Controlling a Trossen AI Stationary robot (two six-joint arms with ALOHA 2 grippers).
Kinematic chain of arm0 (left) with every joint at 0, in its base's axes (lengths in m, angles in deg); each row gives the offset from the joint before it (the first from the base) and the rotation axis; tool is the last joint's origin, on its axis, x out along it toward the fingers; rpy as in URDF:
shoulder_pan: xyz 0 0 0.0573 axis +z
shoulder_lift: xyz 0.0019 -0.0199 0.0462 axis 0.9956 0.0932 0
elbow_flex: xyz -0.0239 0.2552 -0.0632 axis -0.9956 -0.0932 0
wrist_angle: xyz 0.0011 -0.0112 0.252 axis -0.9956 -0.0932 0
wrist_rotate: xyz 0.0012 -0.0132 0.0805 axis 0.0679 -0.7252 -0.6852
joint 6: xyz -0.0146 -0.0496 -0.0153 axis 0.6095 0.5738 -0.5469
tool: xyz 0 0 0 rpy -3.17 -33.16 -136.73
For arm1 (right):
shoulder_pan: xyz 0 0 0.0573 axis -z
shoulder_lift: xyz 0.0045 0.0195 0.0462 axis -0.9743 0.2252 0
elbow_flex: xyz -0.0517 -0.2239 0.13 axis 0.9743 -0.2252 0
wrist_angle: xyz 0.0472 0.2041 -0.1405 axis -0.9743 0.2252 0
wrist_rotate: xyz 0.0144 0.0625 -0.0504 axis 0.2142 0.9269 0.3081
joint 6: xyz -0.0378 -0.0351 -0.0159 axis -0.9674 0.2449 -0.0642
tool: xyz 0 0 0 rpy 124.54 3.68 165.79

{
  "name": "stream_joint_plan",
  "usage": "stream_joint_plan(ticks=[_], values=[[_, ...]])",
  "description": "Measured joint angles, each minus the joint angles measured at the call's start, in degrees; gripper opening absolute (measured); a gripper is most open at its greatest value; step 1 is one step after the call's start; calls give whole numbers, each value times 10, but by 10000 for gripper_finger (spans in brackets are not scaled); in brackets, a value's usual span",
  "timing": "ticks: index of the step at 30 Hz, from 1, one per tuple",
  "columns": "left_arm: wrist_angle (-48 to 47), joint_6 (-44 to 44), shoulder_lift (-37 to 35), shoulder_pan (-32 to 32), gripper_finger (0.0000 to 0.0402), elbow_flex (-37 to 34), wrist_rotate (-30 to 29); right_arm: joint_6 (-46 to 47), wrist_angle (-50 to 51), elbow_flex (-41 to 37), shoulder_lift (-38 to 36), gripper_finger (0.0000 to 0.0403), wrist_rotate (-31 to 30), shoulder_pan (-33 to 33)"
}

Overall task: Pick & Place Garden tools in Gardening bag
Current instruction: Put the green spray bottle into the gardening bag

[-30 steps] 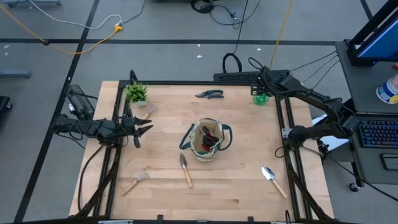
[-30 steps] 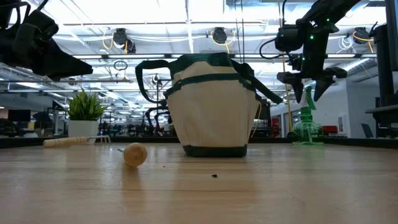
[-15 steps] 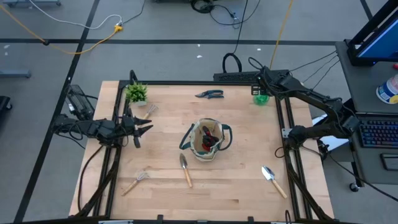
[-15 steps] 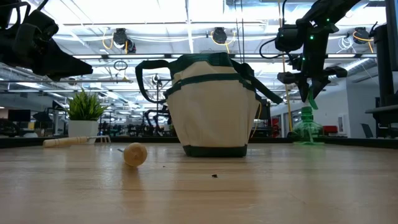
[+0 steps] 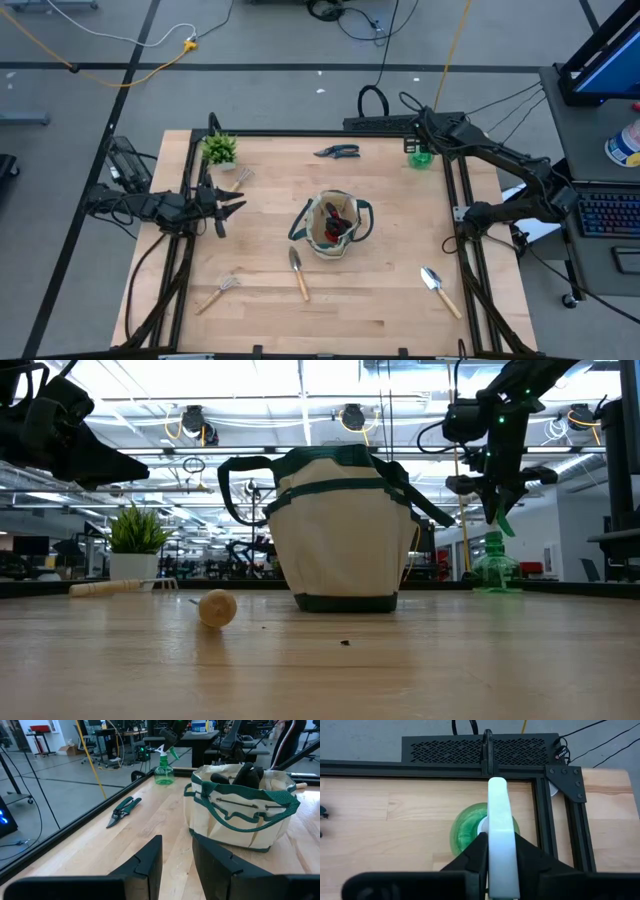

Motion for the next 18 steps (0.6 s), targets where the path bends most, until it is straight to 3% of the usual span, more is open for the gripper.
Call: stream_joint_plan(ticks=[18], values=[[0, 0, 0, 0, 113, 0, 0, -2, 2, 0, -73, 46, 73, -5]])
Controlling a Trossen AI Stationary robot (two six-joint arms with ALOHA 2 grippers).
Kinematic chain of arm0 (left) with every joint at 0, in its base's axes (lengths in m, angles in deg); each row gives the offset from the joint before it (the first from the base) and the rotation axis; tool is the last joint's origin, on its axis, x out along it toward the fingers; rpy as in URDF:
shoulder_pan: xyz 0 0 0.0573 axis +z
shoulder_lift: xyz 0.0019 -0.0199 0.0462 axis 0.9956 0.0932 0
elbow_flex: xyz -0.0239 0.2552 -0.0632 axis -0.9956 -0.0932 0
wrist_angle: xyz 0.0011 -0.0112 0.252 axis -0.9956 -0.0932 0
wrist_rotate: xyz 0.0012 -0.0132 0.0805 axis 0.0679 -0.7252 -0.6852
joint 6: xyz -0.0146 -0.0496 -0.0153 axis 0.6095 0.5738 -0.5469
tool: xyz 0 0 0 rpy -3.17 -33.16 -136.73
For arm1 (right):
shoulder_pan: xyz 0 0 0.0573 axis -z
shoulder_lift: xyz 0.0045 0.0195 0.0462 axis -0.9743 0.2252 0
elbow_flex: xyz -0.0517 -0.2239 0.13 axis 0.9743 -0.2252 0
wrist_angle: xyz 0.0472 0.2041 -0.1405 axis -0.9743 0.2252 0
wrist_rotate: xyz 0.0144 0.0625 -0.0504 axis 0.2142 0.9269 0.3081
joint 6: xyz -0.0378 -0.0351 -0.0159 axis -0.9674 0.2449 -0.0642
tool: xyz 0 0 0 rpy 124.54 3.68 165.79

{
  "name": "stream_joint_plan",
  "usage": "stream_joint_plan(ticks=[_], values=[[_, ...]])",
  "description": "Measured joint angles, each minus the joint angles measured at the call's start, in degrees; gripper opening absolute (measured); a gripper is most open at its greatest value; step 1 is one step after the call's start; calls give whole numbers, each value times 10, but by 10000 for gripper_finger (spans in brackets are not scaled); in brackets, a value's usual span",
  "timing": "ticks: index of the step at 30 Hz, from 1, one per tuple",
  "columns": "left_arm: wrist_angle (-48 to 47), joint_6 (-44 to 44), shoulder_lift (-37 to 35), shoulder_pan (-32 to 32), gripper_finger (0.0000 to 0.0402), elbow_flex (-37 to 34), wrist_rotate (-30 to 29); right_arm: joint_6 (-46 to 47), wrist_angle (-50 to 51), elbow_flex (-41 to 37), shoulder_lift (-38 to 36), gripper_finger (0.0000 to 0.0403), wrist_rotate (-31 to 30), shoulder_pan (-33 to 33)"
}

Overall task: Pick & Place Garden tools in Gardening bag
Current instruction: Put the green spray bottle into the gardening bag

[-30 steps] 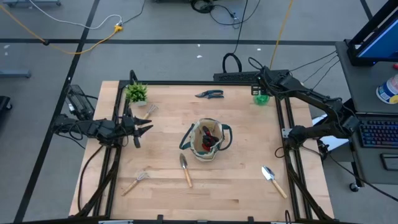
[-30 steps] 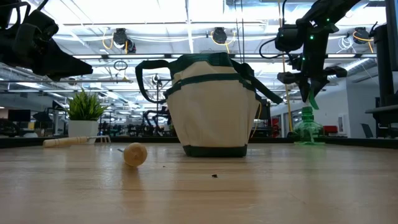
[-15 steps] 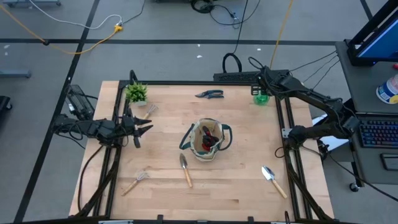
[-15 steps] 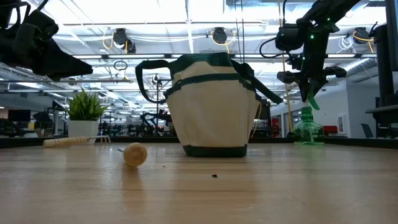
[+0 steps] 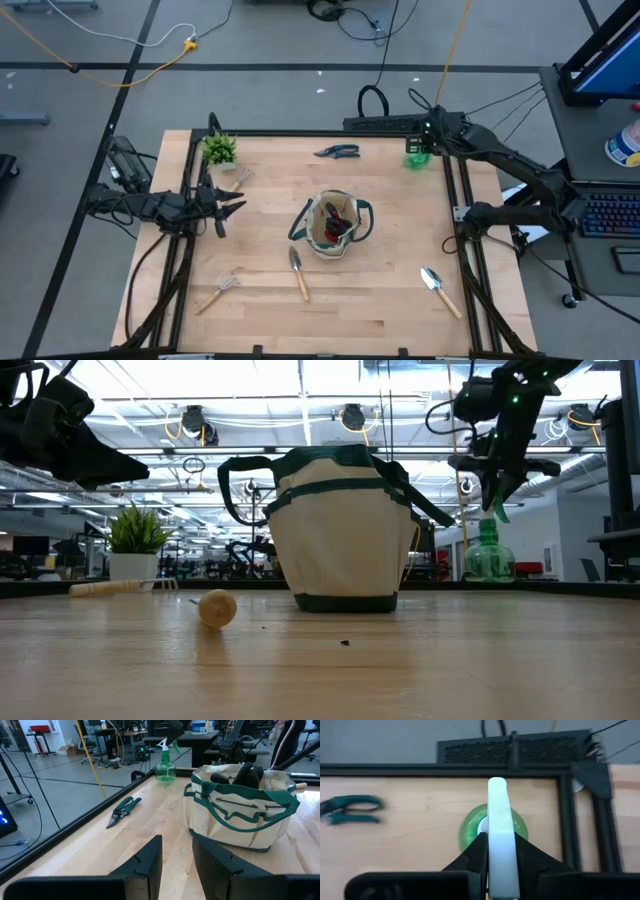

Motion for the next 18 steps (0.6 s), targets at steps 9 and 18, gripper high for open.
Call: stream_joint_plan(ticks=[9, 18], values=[[0, 0, 0, 0, 113, 0, 0, 2, 3, 0, -50, 46, 30, -34], [0, 3, 0, 0, 113, 0, 0, 24, -1, 0, -93, 46, 66, -82]])
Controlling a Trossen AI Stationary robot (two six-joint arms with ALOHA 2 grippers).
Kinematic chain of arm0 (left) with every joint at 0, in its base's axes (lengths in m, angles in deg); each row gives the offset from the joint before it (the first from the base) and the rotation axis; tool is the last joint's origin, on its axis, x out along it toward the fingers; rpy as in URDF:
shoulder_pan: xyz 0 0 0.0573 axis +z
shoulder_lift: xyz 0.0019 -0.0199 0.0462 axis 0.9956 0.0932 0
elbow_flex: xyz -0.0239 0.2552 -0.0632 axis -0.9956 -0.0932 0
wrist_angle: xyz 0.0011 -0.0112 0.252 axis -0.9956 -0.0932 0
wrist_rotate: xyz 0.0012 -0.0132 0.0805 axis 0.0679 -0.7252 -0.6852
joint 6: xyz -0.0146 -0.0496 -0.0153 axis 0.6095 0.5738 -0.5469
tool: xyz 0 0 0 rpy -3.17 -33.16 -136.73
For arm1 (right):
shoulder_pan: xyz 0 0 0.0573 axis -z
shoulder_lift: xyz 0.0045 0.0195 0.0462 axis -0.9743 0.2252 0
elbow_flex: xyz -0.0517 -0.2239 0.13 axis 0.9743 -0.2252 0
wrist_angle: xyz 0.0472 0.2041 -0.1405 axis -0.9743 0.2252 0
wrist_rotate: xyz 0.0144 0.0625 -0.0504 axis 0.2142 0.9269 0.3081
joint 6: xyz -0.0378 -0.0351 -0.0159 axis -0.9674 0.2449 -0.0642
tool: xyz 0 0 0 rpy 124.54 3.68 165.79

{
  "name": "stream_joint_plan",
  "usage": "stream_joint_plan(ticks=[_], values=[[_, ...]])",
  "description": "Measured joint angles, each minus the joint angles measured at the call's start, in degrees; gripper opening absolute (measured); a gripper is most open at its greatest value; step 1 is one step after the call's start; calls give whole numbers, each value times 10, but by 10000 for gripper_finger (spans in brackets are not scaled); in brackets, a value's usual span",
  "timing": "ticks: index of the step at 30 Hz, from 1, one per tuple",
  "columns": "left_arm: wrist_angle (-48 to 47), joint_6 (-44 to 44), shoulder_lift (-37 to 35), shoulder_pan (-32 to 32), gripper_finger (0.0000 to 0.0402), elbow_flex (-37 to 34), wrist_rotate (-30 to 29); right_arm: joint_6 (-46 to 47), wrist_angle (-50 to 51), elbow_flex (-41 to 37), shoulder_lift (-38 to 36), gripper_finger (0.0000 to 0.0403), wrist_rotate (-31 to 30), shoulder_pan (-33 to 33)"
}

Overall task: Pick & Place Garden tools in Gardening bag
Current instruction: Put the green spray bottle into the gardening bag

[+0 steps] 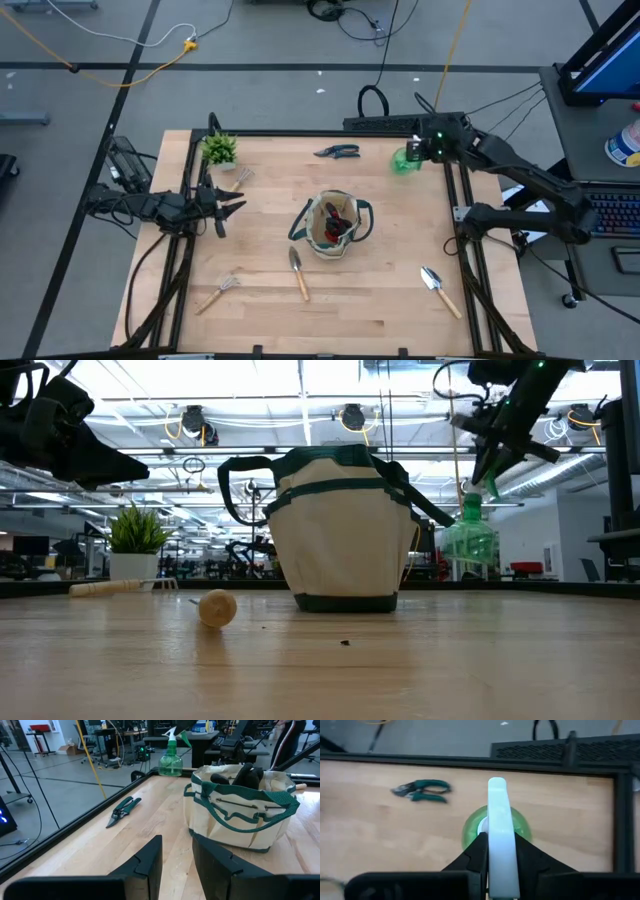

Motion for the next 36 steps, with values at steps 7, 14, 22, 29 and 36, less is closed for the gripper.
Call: stream_joint_plan(ticks=[7, 14, 22, 29, 36], values=[[0, 0, 0, 0, 113, 0, 0, 8, -1, 54, -7, 46, 9, -58], [0, 2, 0, 0, 113, 0, 0, 4, -4, 140, 13, 46, 8, -131], [0, 2, 0, 0, 113, 0, 0, 2, -72, 195, 59, 46, 9, -237], [0, 2, 0, 0, 113, 0, 0, 14, -119, 207, 104, 46, 31, -302], [0, 2, 0, 0, 113, 0, 0, 38, -126, 207, 134, 46, 53, -339]])
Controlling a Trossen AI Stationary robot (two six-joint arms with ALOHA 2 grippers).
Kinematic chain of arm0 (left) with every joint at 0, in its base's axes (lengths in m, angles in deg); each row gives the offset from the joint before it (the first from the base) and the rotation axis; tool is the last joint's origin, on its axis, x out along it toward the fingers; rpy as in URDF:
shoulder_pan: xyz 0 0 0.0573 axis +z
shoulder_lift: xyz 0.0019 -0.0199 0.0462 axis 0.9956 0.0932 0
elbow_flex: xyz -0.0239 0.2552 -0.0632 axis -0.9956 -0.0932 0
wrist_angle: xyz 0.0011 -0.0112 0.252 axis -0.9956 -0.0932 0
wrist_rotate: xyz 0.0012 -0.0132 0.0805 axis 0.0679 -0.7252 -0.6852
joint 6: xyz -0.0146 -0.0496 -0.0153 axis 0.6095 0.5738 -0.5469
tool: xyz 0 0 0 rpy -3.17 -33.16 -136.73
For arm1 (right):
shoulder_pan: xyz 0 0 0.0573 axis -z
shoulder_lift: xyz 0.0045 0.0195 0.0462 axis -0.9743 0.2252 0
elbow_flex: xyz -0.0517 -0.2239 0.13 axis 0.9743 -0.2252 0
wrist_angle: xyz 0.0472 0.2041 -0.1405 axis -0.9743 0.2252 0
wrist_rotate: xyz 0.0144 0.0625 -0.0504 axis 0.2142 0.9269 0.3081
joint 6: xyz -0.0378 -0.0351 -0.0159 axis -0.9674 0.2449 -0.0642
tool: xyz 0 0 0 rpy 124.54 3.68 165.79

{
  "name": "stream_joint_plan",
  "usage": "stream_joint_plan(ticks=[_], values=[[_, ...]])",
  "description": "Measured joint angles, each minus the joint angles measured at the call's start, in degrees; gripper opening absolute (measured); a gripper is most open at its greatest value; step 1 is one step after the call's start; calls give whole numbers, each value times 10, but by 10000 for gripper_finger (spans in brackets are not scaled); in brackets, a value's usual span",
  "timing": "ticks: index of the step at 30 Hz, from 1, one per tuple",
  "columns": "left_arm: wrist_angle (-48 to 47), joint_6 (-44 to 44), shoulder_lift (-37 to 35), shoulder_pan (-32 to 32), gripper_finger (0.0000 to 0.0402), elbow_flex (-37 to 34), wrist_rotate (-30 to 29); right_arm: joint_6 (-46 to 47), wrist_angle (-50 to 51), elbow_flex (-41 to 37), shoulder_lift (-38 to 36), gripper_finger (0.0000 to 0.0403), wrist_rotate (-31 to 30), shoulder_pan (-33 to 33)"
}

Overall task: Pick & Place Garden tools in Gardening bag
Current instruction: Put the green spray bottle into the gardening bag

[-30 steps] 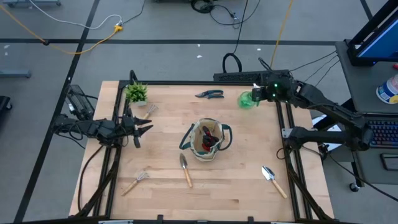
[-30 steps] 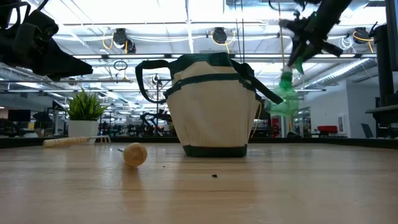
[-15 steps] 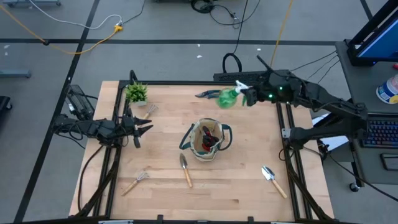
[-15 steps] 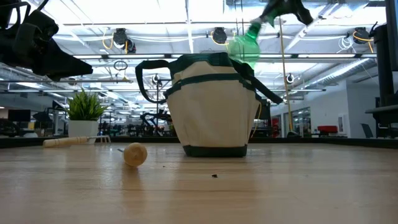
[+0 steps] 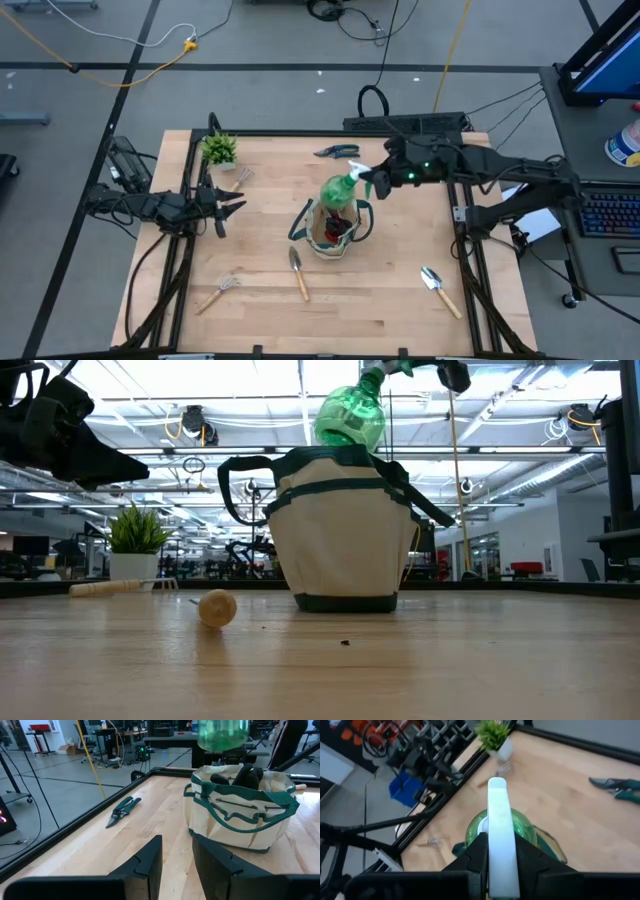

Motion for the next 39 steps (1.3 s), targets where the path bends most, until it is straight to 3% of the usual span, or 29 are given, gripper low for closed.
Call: stream_joint_plan(ticks=[7, 31, 39], values=[[0, -2, 0, 0, 113, 0, 0, -5, -28, 0, 15, 46, -3, -16], [0, 11, 0, 0, 113, 0, 1, -20, 14, 0, 63, 46, -5, -9], [0, 12, 0, 0, 113, 0, 1, -30, 14, 0, 60, 46, -31, -6]])
